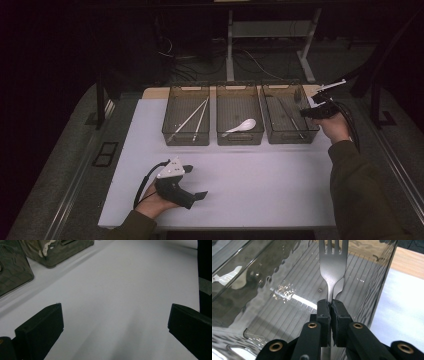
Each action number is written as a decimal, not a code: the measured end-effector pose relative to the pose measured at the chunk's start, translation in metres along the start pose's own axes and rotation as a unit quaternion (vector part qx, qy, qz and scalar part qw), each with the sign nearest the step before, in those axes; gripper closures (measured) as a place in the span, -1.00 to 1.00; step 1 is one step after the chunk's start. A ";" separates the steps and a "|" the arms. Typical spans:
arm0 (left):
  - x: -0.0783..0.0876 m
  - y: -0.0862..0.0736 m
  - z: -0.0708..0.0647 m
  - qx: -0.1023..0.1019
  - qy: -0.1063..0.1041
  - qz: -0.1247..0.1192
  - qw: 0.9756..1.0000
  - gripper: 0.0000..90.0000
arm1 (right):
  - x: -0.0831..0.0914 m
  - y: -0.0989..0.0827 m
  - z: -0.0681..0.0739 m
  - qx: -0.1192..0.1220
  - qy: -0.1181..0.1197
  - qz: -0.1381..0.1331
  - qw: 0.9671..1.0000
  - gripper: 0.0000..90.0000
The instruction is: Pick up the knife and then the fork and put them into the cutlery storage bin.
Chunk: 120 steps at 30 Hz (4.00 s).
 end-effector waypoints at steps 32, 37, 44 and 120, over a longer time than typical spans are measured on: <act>0.000 0.000 0.000 -0.001 0.004 0.002 1.000 -1.00 | 0.033 -0.008 0.018 -0.022 0.081 -0.063 0.995 -0.08; 0.000 0.000 0.000 0.000 0.003 0.000 1.000 -1.00 | 0.038 -0.013 0.023 -0.022 0.088 -0.083 0.992 -0.14; 0.000 0.000 0.000 0.002 0.004 -0.002 1.000 -1.00 | 0.044 -0.017 0.035 -0.004 0.079 -0.105 0.991 -0.24; -0.001 0.002 -0.002 -0.006 0.001 0.003 1.000 -1.00 | 0.074 -0.159 0.126 0.071 0.137 -0.130 0.979 -0.74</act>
Point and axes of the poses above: each handheld gripper's, and its own axes: x roughly backward along the jaws, y roughly out of its top, z roughly to its left, the point moved 4 cm from there along -x, roughly forward along the jaws, and after that the axes turned 1 degree about x, right-handed, at the moved point
